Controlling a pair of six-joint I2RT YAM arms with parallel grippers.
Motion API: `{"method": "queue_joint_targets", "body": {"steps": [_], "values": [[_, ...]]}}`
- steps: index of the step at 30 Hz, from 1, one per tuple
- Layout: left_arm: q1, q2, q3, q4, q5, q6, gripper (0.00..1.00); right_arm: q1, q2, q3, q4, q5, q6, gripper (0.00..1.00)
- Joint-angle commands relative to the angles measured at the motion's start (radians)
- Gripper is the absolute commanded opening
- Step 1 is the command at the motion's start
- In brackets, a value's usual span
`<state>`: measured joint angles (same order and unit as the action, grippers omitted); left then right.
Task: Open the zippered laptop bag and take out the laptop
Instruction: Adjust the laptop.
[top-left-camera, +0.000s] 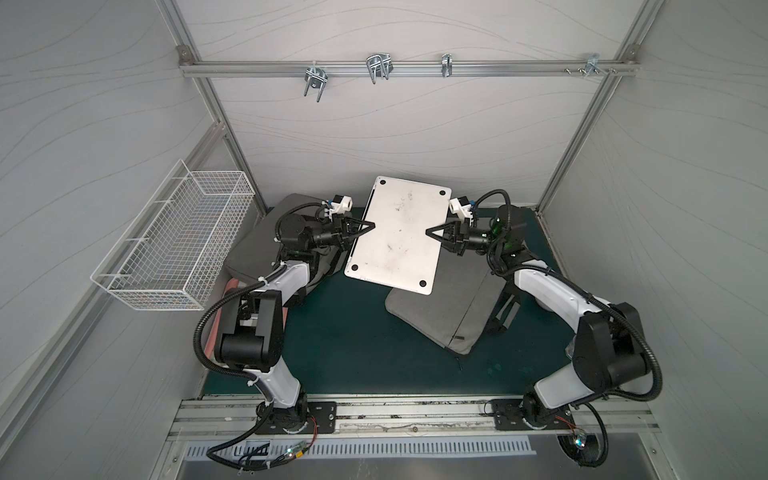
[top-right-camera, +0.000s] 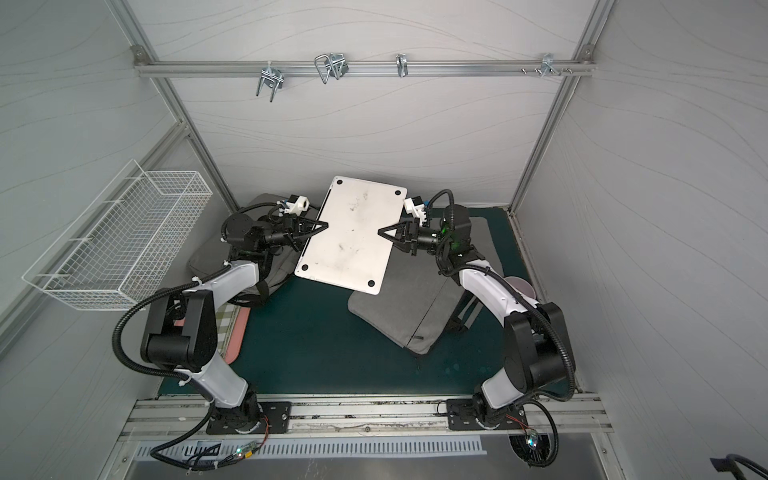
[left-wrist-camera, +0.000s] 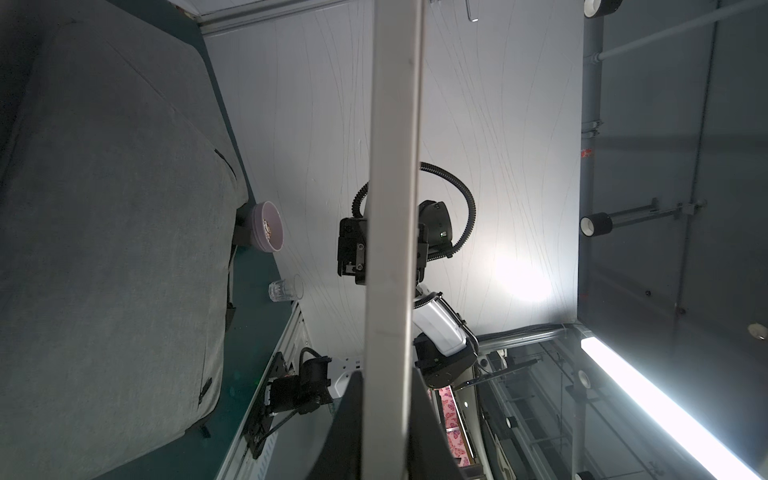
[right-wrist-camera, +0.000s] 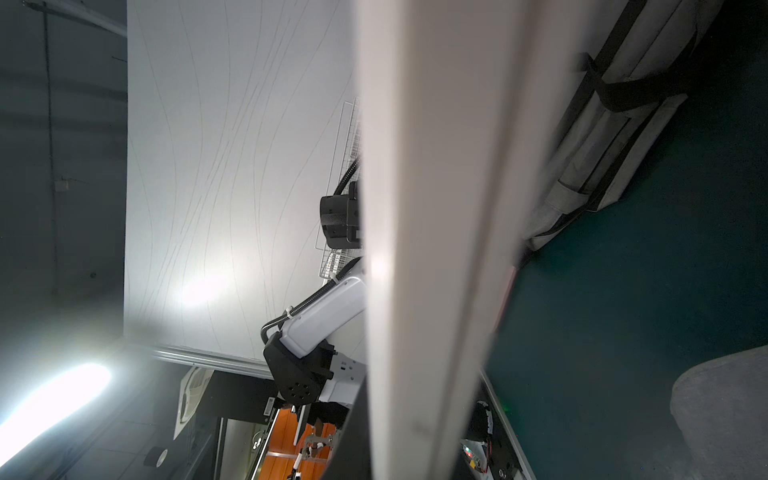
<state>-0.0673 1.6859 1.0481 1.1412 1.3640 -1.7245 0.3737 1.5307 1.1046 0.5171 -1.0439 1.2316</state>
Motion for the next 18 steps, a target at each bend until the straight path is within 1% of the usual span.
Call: {"method": "queue_joint_targets", "body": {"steps": [1,3,5,7,8,10,11,12,13,14,15,17,18], "values": [[-0.042,-0.027,0.073,0.190,0.047,-0.144,0.06,0.022,-0.007,0.037,-0.005,-0.036,-0.047,0.00],[-0.042,-0.040,0.065,0.141,0.045,-0.101,0.00,0.022,-0.003,0.038,-0.013,-0.038,-0.053,0.00],[-0.042,-0.058,0.059,0.071,0.038,-0.040,0.00,0.022,-0.006,0.047,-0.056,-0.035,-0.085,0.00],[-0.040,-0.087,0.049,-0.047,0.034,0.059,0.00,0.022,-0.009,0.056,-0.091,-0.030,-0.109,0.00],[-0.036,-0.108,0.046,-0.148,0.027,0.140,0.00,0.019,-0.012,0.061,-0.113,-0.025,-0.125,0.00],[-0.030,-0.163,0.062,-0.456,-0.003,0.370,0.00,0.016,-0.017,0.067,-0.160,-0.016,-0.159,0.00],[-0.029,-0.196,0.095,-0.731,-0.037,0.560,0.00,0.015,-0.018,0.070,-0.177,-0.015,-0.169,0.00],[-0.036,-0.222,0.153,-1.062,-0.089,0.802,0.00,0.013,-0.019,0.070,-0.183,-0.012,-0.173,0.00],[-0.048,-0.228,0.217,-1.308,-0.131,0.982,0.00,0.014,-0.018,0.070,-0.184,-0.010,-0.173,0.00],[-0.060,-0.221,0.269,-1.467,-0.137,1.077,0.00,0.014,-0.017,0.072,-0.189,-0.008,-0.172,0.00],[-0.064,-0.212,0.275,-1.476,-0.112,1.054,0.00,0.018,-0.013,0.072,-0.187,-0.007,-0.169,0.00],[-0.072,-0.228,0.200,-1.250,-0.096,0.872,0.00,0.022,-0.009,0.075,-0.181,-0.010,-0.156,0.00],[-0.072,-0.243,0.160,-1.146,-0.103,0.803,0.00,0.024,-0.009,0.076,-0.174,-0.010,-0.147,0.00]]}}
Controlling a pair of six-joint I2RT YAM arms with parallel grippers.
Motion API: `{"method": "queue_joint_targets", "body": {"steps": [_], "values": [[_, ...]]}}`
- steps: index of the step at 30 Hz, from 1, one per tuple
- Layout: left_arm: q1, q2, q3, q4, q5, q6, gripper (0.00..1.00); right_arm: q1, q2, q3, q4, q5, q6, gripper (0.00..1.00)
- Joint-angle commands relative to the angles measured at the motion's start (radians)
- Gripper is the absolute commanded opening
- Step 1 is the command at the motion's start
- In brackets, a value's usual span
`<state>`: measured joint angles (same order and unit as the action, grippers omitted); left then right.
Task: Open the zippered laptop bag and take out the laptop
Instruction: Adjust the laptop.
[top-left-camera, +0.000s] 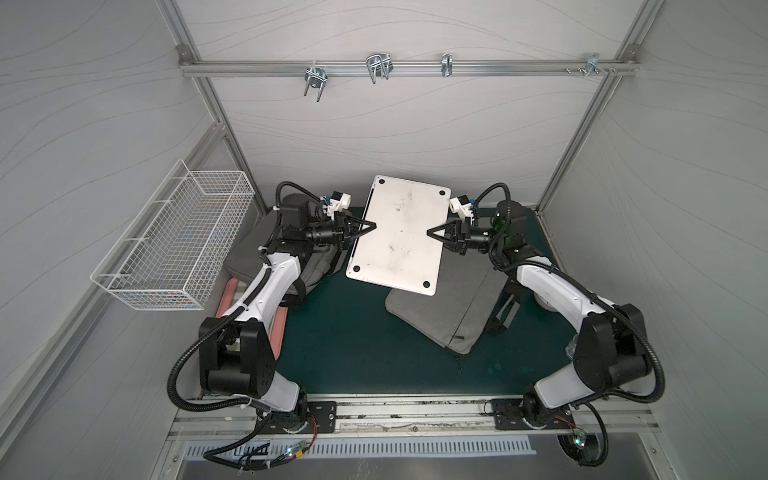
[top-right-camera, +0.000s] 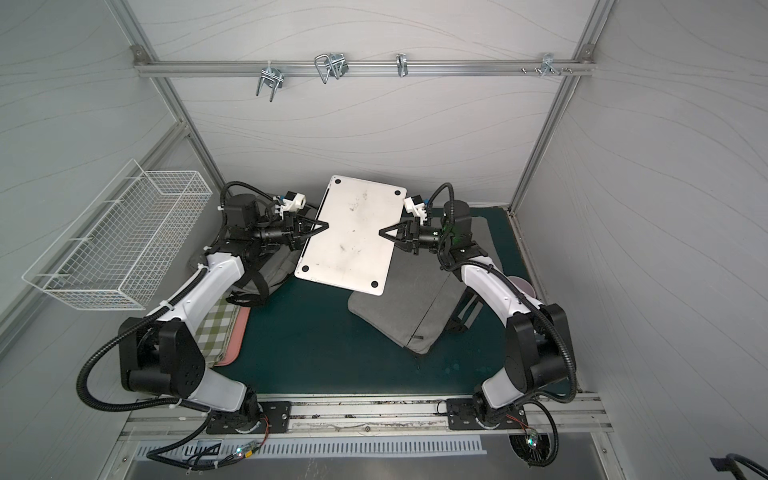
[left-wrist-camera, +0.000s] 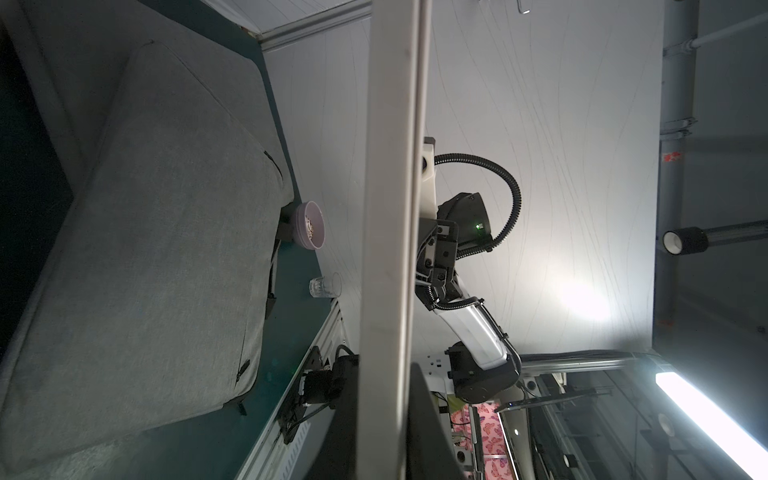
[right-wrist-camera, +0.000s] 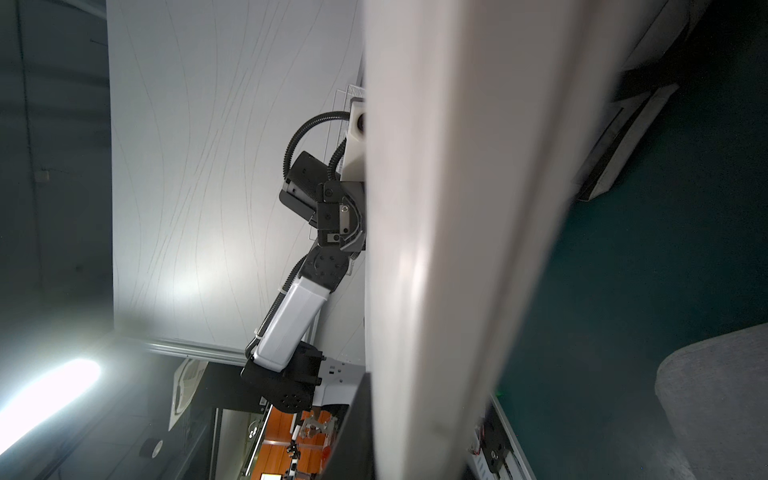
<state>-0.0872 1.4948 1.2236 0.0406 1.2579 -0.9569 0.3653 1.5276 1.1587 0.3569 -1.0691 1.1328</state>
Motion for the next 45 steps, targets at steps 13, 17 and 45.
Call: {"method": "queue_joint_targets", "body": {"steps": [13,17,45], "values": [[-0.114,-0.065,0.021,-0.065,0.034,0.069,0.29,0.043,0.010,0.034,-0.012,-0.007,-0.014,0.00],[-0.121,-0.068,0.015,0.025,0.053,0.004,0.30,0.043,0.022,0.037,-0.018,-0.017,-0.016,0.00],[-0.065,-0.119,0.011,-0.041,-0.131,-0.212,0.00,-0.034,-0.113,0.003,-0.376,0.216,-0.484,0.77]]}}
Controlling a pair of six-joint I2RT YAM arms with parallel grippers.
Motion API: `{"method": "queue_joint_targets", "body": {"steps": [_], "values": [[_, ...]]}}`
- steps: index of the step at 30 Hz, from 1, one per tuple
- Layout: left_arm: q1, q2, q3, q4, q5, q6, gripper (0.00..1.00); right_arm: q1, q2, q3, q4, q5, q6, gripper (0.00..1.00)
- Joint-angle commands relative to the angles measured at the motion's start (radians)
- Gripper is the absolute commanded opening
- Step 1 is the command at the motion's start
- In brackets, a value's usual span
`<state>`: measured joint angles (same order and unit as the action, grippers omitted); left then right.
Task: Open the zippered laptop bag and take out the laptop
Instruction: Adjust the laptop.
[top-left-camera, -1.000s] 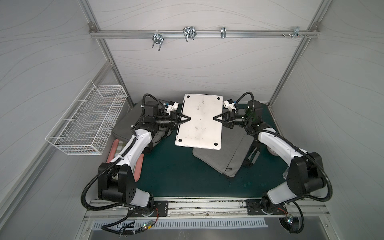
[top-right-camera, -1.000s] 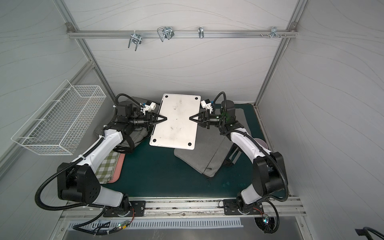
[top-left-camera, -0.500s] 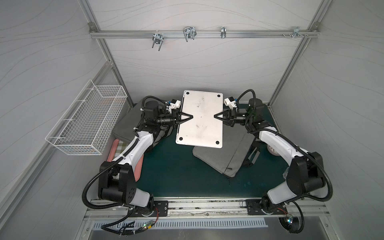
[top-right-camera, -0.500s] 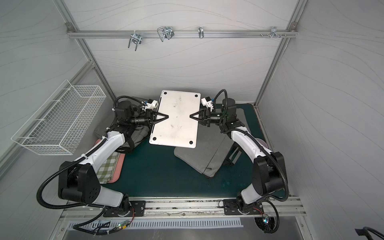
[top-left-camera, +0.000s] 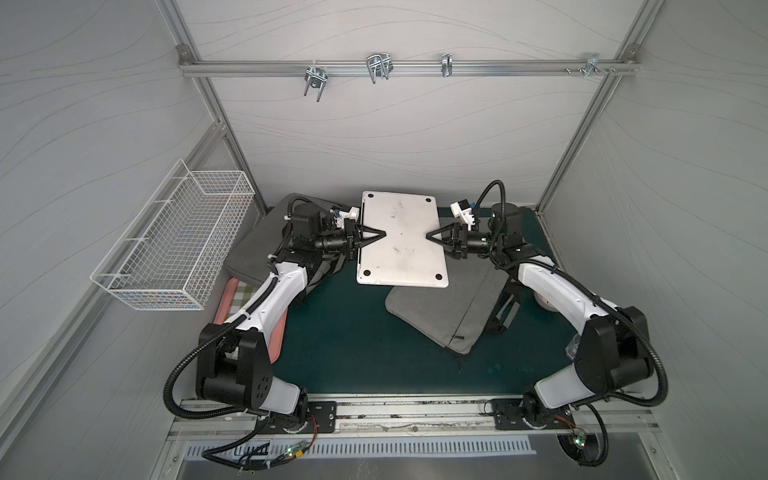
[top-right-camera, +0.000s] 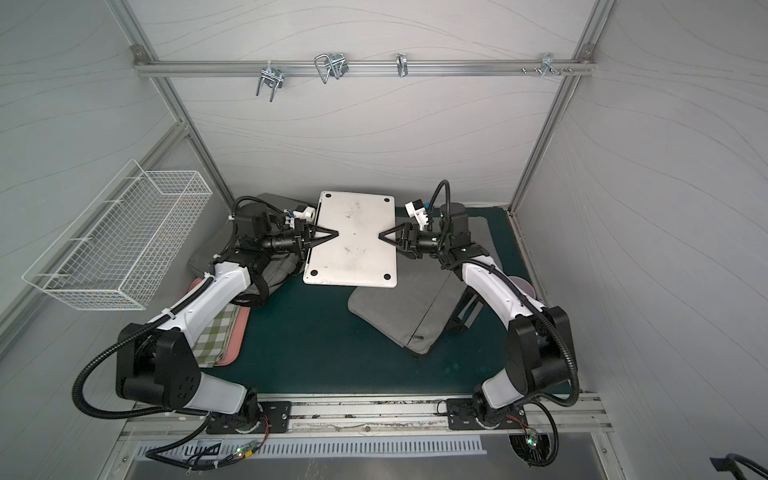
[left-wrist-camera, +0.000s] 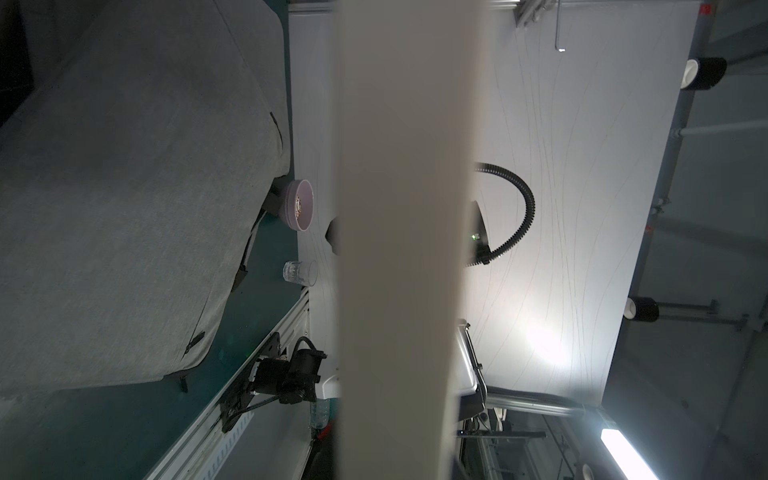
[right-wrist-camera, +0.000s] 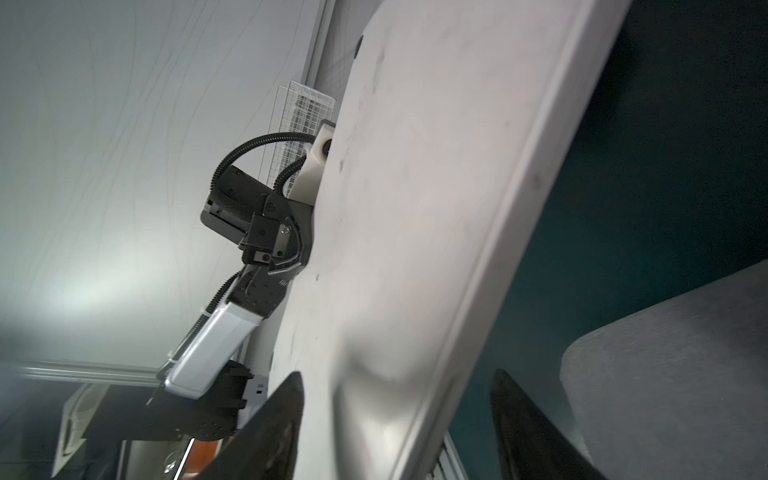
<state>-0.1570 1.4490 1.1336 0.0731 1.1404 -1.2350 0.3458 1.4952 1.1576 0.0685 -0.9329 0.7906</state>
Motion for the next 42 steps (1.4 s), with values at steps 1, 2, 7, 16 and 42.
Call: {"method": "queue_joint_targets", "body": {"steps": [1,2,7,16,42], "values": [[0.005,-0.077,0.114,-0.134,-0.029,0.098,0.00,-0.017,-0.105,0.008,-0.132,0.123,-0.199,0.79],[0.005,-0.081,0.131,-0.210,-0.052,0.138,0.00,-0.016,-0.140,0.006,-0.172,0.176,-0.272,0.81],[0.010,-0.099,0.199,-0.425,-0.169,0.213,0.00,-0.010,-0.309,-0.087,-0.204,0.350,-0.537,0.83],[-0.018,-0.029,0.442,-0.834,-0.453,0.362,0.00,0.375,-0.471,-0.196,-0.146,0.717,-1.094,0.89],[-0.061,-0.033,0.503,-0.931,-0.565,0.313,0.00,0.858,-0.101,-0.170,0.326,1.348,-1.688,0.26]]}}
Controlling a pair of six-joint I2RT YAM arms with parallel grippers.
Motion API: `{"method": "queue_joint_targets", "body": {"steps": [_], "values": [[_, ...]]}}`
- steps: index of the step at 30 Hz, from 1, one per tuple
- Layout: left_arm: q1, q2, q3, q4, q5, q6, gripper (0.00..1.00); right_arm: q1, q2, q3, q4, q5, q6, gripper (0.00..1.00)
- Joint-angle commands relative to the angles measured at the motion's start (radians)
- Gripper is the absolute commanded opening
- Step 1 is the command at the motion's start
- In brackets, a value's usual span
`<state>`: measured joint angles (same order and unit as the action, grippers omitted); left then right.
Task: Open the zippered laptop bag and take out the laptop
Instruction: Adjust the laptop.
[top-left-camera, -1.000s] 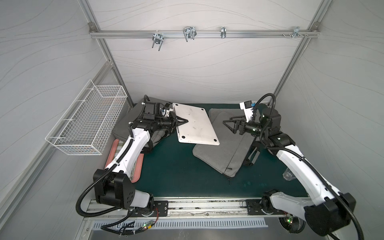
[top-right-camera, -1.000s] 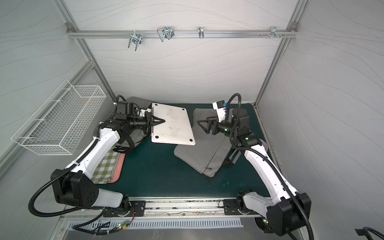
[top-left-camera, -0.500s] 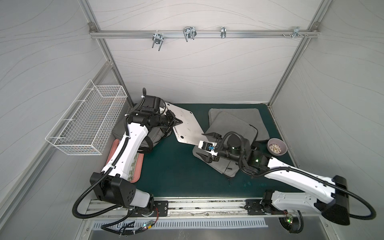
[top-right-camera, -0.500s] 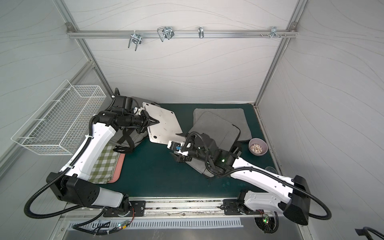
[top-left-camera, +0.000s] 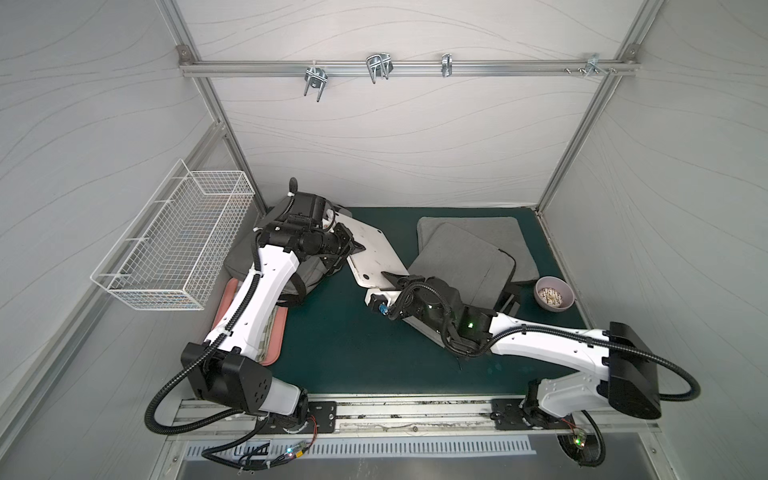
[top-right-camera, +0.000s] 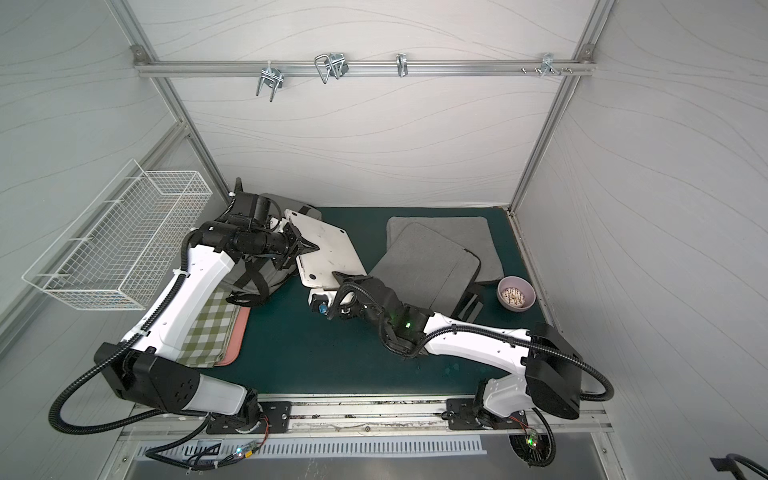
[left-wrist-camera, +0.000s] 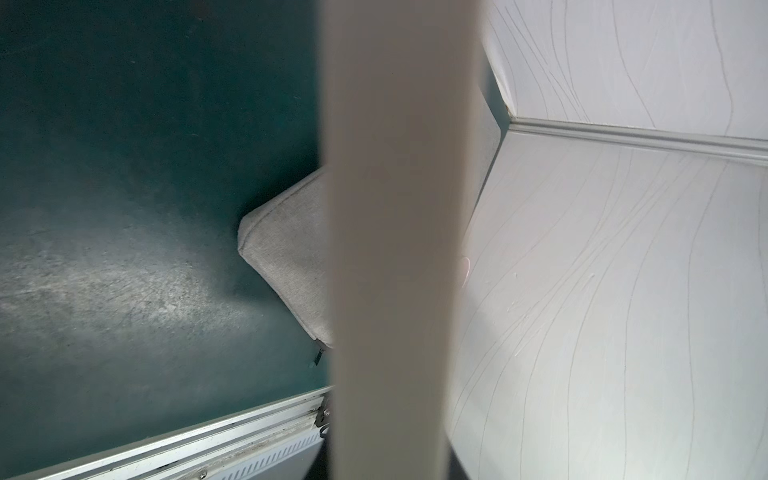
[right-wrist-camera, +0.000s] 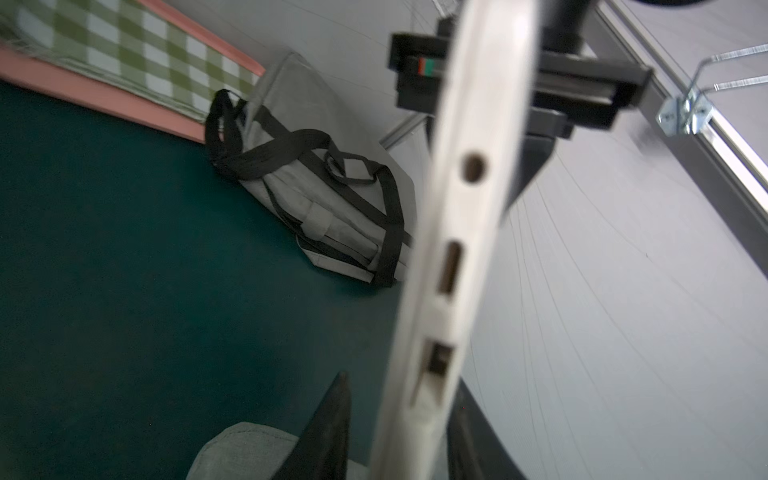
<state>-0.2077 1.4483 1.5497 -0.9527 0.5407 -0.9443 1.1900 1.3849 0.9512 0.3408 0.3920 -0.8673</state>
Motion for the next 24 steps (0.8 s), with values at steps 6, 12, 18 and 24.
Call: {"method": "queue_joint_targets", "body": {"steps": [6,12,18,24], "values": [[-0.018,-0.035,0.083,0.105,0.036,0.015,0.03,0.014,0.013,0.041,0.109,0.089,-0.021,0.00],[-0.018,-0.041,0.079,0.156,0.043,-0.006,0.29,0.009,-0.007,0.047,0.146,0.111,-0.006,0.00],[-0.016,-0.057,0.026,0.259,0.072,-0.055,0.39,-0.003,-0.060,0.058,0.131,0.112,0.041,0.00],[-0.008,-0.078,0.042,0.281,0.028,-0.012,0.52,-0.052,-0.123,0.072,0.010,0.094,0.194,0.00]]}}
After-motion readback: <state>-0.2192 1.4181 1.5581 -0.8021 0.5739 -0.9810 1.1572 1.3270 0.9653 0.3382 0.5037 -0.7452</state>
